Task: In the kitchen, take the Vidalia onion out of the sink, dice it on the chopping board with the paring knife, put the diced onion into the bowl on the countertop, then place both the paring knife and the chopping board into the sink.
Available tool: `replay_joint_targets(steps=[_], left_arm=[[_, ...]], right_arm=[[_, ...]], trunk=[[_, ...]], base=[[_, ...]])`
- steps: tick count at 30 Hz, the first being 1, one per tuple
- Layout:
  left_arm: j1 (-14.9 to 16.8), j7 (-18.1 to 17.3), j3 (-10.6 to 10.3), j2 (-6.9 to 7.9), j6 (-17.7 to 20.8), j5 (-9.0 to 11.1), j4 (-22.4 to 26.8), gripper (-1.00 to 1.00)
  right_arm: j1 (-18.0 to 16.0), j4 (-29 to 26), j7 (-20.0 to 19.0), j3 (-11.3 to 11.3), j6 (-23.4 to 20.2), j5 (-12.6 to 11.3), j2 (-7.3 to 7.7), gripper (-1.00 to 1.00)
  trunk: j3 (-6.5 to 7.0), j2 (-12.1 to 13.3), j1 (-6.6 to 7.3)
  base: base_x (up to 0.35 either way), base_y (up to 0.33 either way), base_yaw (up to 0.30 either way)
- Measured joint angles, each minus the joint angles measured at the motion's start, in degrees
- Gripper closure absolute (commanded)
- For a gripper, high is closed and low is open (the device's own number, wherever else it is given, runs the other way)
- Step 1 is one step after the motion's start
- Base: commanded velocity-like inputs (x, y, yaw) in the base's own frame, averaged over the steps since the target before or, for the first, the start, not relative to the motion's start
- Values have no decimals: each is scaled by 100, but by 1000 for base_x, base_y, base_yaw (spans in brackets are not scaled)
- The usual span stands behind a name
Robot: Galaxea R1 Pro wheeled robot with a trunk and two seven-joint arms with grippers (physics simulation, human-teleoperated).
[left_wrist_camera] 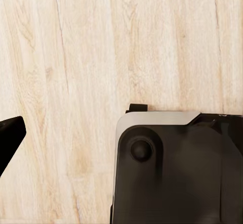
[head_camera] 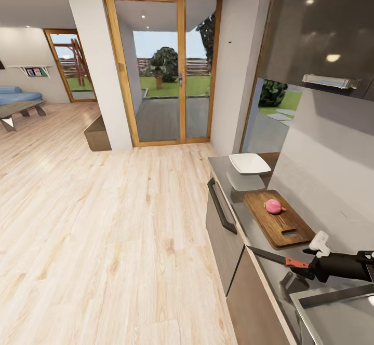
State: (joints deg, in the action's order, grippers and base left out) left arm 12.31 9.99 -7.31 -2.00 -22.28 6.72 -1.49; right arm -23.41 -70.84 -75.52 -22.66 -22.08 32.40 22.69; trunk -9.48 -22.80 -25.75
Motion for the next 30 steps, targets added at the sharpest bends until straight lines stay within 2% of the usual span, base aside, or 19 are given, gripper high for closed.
replay_joint_targets(steps=[10, 24, 30], left_arm=[[0, 2, 0, 0, -2, 0, -2, -100], [0, 2, 0, 0, 0, 0, -2, -100], [0, 2, 0, 0, -2, 0, -2, -100]], right_arm=[[1, 84, 97, -5, 144, 1, 0, -100], [1, 200, 127, -5, 164, 8, 0, -100], [1, 239, 256, -5, 165, 11, 0, -100]], trunk=[[0, 0, 0], [0, 0, 0], [0, 0, 0]], base=[[0, 0, 0], [0, 0, 0], [0, 0, 0]])
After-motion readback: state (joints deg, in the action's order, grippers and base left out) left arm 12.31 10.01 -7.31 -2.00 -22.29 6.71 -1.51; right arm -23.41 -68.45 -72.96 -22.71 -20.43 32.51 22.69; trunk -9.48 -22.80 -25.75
